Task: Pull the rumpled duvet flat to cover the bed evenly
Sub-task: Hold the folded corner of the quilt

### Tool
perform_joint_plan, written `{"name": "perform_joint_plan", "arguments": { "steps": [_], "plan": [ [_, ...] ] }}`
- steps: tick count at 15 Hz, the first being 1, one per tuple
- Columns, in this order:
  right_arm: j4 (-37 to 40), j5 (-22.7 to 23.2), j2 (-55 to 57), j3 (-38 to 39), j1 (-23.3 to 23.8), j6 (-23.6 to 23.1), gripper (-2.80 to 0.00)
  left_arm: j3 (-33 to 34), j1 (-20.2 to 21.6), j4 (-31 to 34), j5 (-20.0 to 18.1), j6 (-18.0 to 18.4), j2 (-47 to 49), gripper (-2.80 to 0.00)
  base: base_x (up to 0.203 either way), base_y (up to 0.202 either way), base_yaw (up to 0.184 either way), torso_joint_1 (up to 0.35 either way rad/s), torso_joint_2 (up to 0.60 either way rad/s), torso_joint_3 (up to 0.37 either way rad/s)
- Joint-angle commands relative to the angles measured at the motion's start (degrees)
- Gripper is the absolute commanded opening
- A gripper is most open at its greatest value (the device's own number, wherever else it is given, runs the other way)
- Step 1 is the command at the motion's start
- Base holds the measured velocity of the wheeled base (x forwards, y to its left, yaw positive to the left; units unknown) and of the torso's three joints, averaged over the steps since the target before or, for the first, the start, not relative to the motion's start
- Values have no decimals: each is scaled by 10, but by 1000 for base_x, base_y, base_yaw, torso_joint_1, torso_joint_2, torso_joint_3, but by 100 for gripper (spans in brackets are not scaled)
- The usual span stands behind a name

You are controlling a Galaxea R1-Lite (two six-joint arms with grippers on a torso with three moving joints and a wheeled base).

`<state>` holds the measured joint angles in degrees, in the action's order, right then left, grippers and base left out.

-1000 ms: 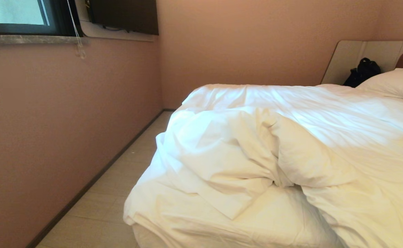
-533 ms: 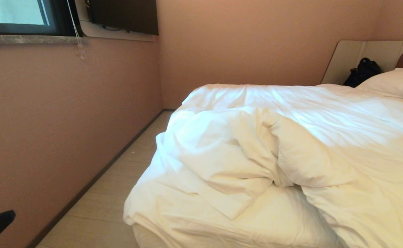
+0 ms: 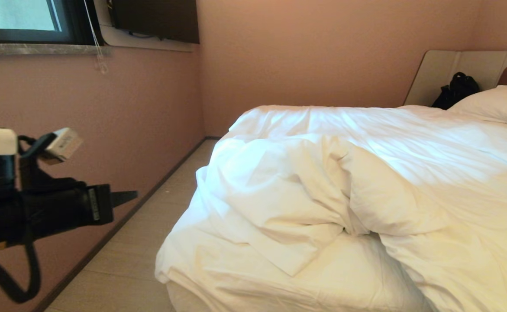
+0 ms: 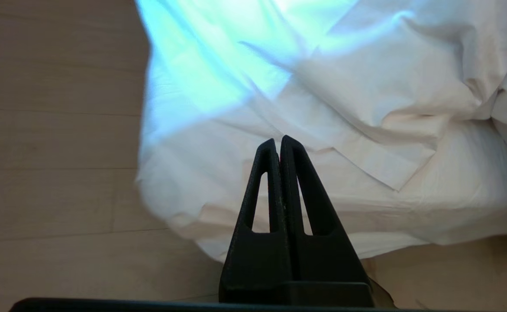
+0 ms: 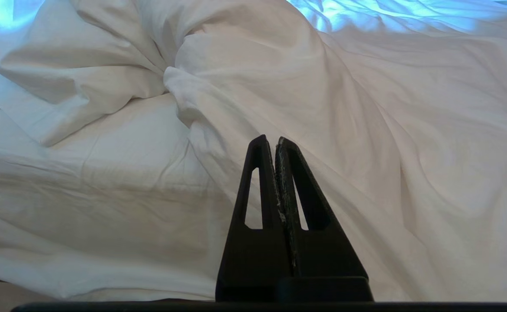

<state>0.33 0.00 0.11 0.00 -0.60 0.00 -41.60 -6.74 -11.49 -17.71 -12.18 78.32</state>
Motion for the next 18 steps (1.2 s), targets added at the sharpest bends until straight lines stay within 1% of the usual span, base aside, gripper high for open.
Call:
{"name": "perform_joint_plan", "arguments": {
  "steps": [1,4,6,8,10,11,13,15,16,18],
  "plan": [
    [0,0,0,0,0,0,-280,-22,-35,-33,-2,-1,127,-280,0,0,0,0,0,0],
    [0,0,0,0,0,0,-280,-45,-99,-155,2,7,237,-280,0,0,0,0,0,0],
    [0,0,0,0,0,0,-280,-74,-131,-196,17,16,293,-280,0,0,0,0,0,0],
    [0,0,0,0,0,0,-280,-101,-151,-210,24,22,333,-280,0,0,0,0,0,0],
    [-1,0,0,0,0,0,-280,-121,-168,-213,25,35,356,-280,0,0,0,0,0,0],
    [0,0,0,0,0,0,-280,-125,-171,-213,25,38,360,-280,0,0,0,0,0,0],
    [0,0,0,0,0,0,-280,-149,-195,-227,26,39,382,-280,0,0,0,0,0,0],
    [0,0,0,0,0,0,-280,-163,-210,-241,42,47,402,-280,0,0,0,0,0,0],
    [-1,0,-1,0,0,0,-280,-171,-218,-247,52,59,416,-280,0,0,0,0,0,0],
    [0,0,0,0,0,0,-280,-179,-232,-258,55,70,426,-280,0,0,0,0,0,0]
  ]
}}
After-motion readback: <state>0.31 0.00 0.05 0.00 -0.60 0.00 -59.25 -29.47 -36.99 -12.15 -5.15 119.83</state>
